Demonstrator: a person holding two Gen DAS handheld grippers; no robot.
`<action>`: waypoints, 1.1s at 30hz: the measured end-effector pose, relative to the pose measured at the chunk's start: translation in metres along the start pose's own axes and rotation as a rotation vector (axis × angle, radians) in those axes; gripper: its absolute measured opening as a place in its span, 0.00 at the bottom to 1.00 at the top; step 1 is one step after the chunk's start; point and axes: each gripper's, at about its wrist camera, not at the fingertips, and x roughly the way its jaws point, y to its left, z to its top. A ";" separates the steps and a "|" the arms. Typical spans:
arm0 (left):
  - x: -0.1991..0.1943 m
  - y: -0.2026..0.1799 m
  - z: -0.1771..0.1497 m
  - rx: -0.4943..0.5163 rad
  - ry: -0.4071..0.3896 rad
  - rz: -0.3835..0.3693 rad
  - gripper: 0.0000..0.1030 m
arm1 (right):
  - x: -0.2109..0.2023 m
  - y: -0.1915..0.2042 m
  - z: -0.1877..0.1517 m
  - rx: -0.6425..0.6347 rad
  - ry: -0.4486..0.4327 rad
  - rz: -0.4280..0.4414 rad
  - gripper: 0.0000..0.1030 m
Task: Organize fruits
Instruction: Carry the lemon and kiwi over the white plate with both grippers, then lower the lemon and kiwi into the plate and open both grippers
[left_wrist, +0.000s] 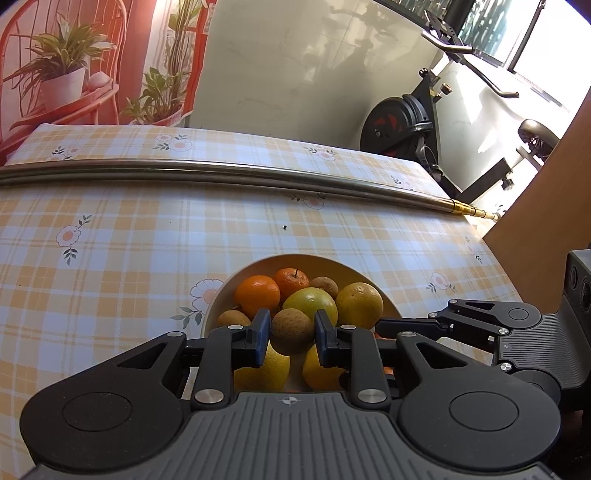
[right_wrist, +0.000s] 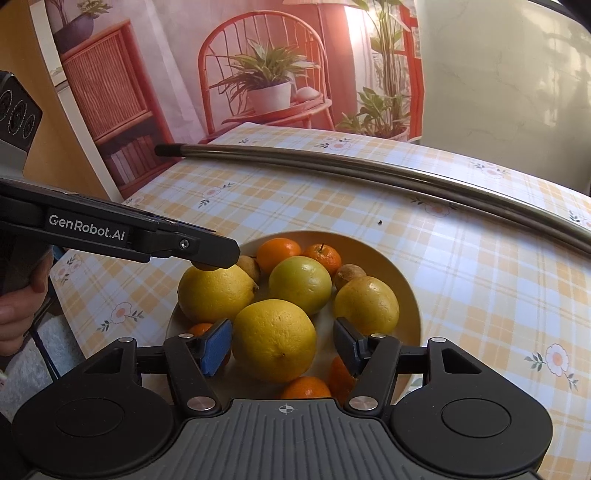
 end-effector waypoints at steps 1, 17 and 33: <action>0.000 0.000 0.000 0.002 0.001 -0.001 0.26 | -0.001 0.000 0.000 0.001 -0.003 -0.006 0.55; 0.019 -0.013 -0.003 0.052 0.045 0.005 0.26 | -0.028 -0.019 -0.004 0.063 -0.071 -0.070 0.55; 0.010 -0.018 -0.003 0.041 0.031 0.040 0.38 | -0.041 -0.038 -0.011 0.131 -0.096 -0.141 0.55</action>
